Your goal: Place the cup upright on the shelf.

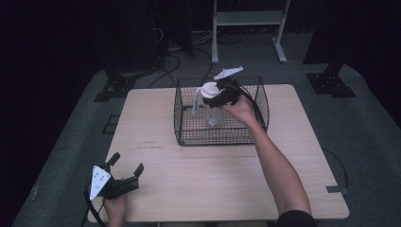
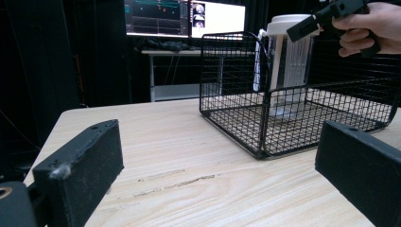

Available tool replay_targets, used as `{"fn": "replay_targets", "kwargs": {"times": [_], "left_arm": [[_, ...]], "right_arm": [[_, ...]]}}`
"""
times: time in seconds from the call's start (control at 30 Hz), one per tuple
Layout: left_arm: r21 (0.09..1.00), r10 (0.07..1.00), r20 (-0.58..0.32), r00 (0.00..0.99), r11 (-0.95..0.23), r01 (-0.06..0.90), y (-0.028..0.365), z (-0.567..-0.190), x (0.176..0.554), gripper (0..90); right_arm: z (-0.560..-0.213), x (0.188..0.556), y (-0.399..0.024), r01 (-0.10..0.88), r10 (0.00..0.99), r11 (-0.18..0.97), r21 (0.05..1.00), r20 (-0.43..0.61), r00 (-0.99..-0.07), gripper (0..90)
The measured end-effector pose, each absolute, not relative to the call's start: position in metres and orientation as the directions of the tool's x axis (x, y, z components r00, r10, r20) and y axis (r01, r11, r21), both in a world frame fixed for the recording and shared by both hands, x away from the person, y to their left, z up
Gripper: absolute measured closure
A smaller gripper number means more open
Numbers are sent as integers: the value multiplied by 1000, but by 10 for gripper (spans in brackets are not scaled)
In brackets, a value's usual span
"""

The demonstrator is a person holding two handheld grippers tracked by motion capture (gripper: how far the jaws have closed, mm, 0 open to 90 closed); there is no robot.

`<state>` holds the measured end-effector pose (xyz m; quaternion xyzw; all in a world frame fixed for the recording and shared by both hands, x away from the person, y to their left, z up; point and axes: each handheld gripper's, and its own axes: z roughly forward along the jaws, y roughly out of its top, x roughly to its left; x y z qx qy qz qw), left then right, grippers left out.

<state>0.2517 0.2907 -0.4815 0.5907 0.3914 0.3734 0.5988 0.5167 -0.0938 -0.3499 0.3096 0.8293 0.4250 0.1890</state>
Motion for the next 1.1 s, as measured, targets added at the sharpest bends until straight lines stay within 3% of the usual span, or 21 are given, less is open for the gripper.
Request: {"fn": "replay_targets", "kwargs": {"times": [1.1], "left_arm": [[1000,911,-23,413,16,19,289,-482,253,9]], "right_arm": [[-358,511,-103,372,679,479,795,-67,-731,40]]}}
